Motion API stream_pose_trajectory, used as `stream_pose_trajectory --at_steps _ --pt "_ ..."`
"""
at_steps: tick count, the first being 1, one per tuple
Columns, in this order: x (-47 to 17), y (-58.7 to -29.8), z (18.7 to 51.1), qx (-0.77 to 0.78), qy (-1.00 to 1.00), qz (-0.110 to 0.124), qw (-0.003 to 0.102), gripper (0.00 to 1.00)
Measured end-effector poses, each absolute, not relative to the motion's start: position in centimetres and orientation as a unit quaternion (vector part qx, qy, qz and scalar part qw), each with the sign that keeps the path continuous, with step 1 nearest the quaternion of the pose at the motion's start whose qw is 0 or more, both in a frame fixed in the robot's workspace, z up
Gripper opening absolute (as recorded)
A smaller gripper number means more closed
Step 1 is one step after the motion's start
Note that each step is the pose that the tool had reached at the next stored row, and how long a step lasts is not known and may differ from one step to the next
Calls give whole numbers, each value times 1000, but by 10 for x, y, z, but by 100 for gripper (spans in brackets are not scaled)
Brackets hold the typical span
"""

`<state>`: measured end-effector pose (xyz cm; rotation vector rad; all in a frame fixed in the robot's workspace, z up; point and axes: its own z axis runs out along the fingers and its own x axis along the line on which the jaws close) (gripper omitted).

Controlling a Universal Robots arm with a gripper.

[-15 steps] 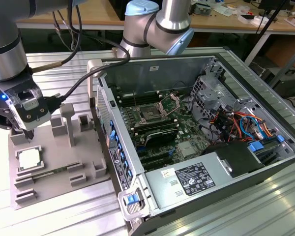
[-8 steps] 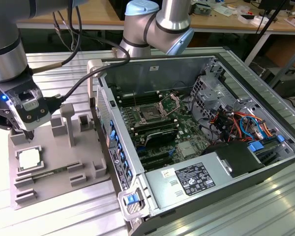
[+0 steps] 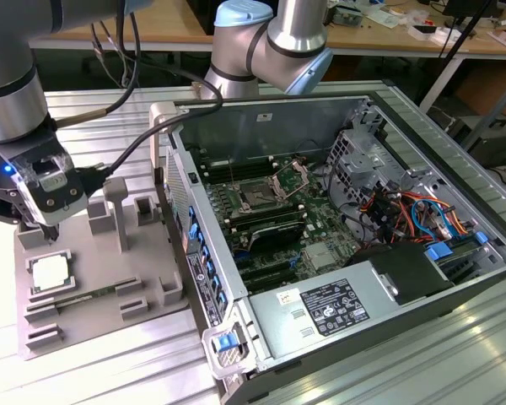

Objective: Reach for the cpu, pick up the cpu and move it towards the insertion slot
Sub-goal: 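Reach for the cpu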

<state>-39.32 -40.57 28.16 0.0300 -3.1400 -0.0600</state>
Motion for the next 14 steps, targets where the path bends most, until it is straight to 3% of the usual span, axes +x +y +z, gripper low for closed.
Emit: stream_pose_trajectory --at_steps 14 --pt "-393 -406 279 10 -1000 -19 0 11"
